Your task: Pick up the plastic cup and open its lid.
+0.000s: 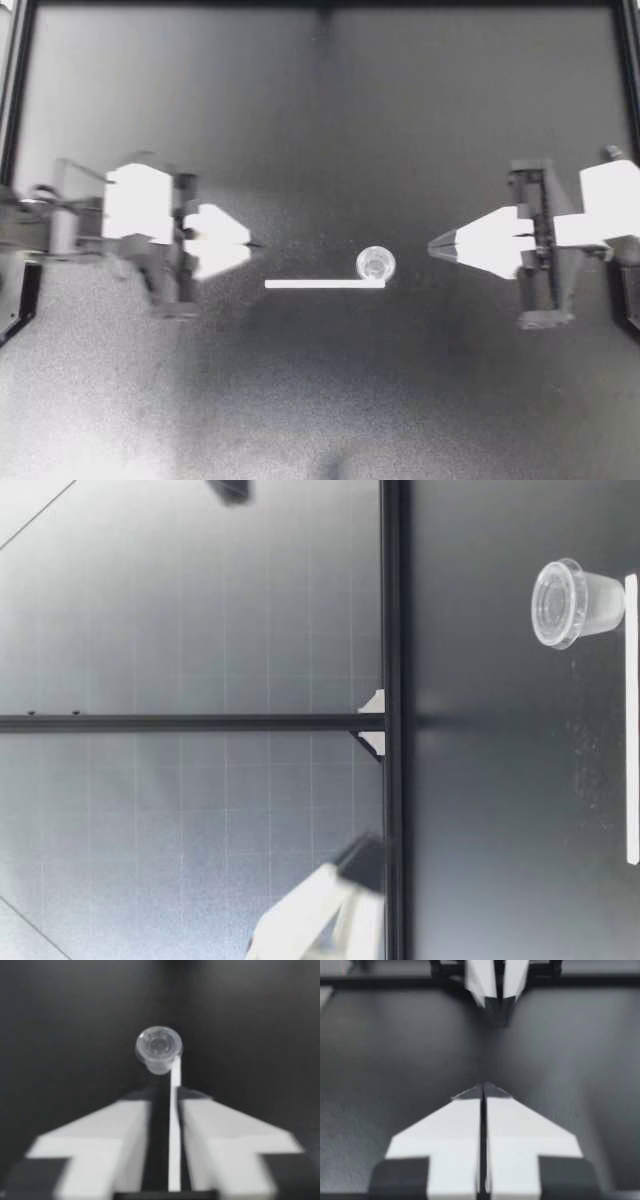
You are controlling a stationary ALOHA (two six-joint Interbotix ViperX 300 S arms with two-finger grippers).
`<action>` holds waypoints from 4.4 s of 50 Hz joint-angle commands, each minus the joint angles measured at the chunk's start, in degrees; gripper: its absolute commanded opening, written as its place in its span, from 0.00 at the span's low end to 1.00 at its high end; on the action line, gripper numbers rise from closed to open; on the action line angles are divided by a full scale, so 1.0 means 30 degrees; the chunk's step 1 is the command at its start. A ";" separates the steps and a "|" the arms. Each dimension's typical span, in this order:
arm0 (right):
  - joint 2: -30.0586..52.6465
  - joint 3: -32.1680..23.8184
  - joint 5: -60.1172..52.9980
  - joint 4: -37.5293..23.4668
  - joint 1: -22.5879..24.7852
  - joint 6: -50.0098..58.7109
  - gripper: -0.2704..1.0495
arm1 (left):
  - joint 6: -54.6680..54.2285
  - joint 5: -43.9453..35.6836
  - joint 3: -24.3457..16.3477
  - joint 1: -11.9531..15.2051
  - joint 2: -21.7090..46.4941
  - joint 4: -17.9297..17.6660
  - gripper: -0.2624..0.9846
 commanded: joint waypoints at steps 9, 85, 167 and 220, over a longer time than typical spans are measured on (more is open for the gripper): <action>0.1992 -0.1406 0.1318 0.0146 -0.0381 0.0029 0.06 | 0.0264 0.0293 -0.2285 0.0059 0.2666 0.0059 0.66; 0.8613 -0.3604 0.3193 0.0117 -0.1172 0.0029 0.06 | 0.0791 -0.1318 -0.7383 0.0439 1.0166 0.0000 0.65; 0.4746 -0.3340 0.2256 0.0410 -0.0879 -0.0088 0.06 | 0.0146 -0.2725 -0.6445 0.0029 0.9229 0.0029 0.41; 0.3750 -0.4189 -0.3809 -0.2139 -0.0586 -1.8252 0.61 | -0.3281 -1.8340 -0.1787 -0.0205 0.5801 0.0322 0.41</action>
